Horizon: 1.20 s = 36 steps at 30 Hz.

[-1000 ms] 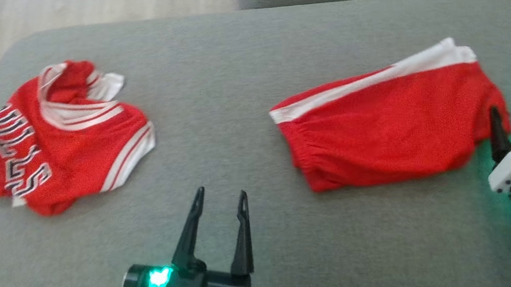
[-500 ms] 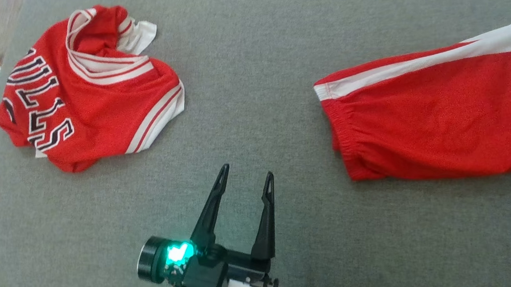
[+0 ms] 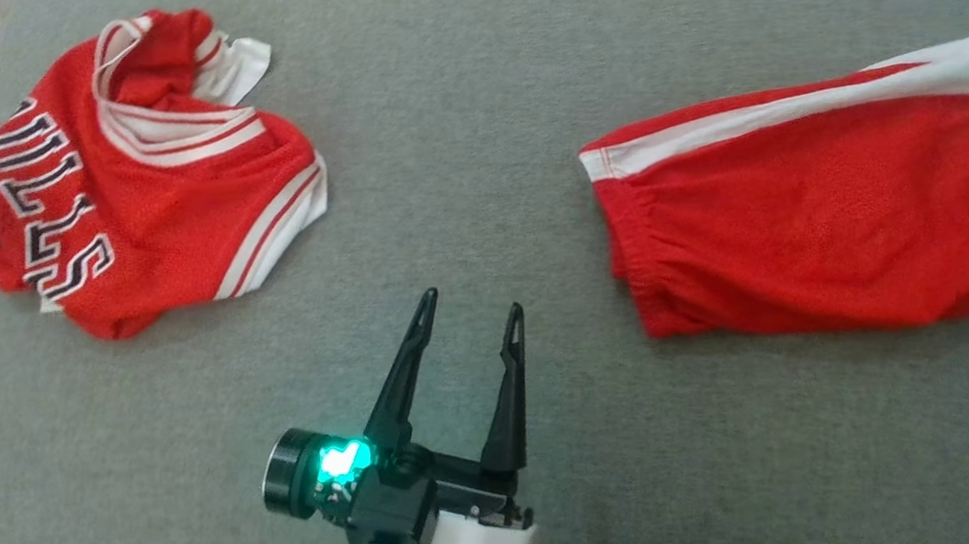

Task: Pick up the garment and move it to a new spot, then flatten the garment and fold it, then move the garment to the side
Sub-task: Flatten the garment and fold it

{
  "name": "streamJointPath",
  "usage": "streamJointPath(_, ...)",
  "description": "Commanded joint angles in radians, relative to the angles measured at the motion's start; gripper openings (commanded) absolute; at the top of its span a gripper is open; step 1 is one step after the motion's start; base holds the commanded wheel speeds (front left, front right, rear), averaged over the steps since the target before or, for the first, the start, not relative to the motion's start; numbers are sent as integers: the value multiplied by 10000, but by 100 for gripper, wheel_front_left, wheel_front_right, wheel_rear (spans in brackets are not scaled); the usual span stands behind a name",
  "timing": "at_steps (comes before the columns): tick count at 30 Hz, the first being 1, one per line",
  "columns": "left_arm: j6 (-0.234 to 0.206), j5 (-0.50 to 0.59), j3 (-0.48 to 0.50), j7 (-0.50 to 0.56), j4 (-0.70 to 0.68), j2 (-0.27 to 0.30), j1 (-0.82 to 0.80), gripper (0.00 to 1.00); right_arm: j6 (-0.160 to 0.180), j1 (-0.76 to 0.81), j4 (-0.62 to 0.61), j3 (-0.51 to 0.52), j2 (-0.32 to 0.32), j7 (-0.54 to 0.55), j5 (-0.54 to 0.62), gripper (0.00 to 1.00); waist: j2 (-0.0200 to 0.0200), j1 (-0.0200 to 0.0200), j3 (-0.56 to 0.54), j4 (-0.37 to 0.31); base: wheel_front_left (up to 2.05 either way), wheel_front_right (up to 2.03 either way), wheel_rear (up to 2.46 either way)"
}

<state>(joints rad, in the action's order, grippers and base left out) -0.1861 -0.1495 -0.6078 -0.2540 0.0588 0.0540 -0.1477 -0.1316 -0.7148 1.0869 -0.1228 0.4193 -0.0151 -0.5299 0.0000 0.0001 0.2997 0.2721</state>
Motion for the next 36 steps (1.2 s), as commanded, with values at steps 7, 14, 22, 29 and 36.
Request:
streamJointPath(7, -280, 327, 820, -78, -82, -36, 79, 100, 9, 627, -307, -559, 710, -658, -411, 0, 0, -1, -633, -1169, 0, 0, 0)
streamJointPath(14, -279, 492, 1342, -78, 85, 24, 456, 100, 9, 789, -540, -802, 1445, -1054, -495, 0, 0, -1, -1047, -2093, 0, 0, 0)
streamJointPath(22, -66, 550, 1479, -78, 400, 8, 581, 100, 9, 259, -1541, -1164, 971, -1566, -234, 0, 0, -1, -1391, -2390, 0, 0, 0)
streamJointPath(29, 70, 457, 1501, -78, 678, -11, 808, 100, 9, 301, -2722, -1707, -473, -1682, 27, 0, 0, -1, -1805, -2190, 0, 0, 0)
streamJointPath(36, 136, 328, 1518, -78, 794, -25, 1005, 100, 9, 1023, -3381, -1989, -2074, -1399, 709, 0, 0, -1, -2021, -1720, 0, 0, 0)
